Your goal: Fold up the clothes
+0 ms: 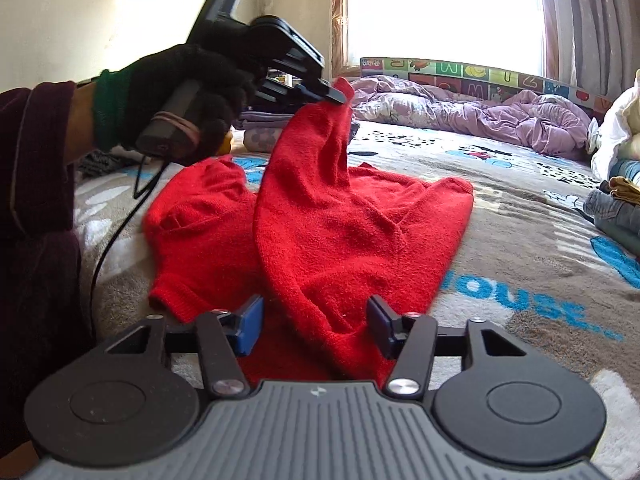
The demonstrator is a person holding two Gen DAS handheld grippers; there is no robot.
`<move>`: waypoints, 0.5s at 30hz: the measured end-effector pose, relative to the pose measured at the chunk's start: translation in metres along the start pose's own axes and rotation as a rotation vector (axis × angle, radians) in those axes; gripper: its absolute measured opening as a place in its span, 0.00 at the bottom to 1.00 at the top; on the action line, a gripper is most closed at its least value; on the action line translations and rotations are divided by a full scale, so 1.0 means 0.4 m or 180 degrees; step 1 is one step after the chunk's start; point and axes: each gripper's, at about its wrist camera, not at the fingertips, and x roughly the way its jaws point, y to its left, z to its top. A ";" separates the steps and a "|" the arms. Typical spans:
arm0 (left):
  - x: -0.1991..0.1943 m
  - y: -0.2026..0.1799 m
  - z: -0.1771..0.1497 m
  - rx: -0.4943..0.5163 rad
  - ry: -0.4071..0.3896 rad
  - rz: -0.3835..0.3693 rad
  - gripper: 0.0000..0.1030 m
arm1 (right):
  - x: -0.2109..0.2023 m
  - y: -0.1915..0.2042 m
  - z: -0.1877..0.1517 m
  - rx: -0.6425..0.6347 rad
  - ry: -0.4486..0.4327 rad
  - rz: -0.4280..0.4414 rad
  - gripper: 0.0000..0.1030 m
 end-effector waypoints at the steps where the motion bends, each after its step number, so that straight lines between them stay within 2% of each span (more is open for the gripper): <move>1: 0.013 -0.011 0.001 0.0005 0.0018 0.0023 0.02 | -0.002 -0.001 0.001 0.0003 -0.0007 0.0011 0.46; 5: 0.063 -0.050 -0.001 0.0027 0.0079 0.0107 0.02 | -0.006 -0.003 0.001 0.0002 -0.0022 0.0030 0.44; 9: 0.103 -0.078 -0.009 0.0047 0.0127 0.0164 0.02 | -0.010 -0.026 0.002 0.0192 -0.0027 0.0080 0.31; 15: 0.149 -0.102 -0.028 0.0137 0.0154 0.0310 0.02 | -0.017 -0.060 -0.001 0.0493 -0.0036 0.0177 0.25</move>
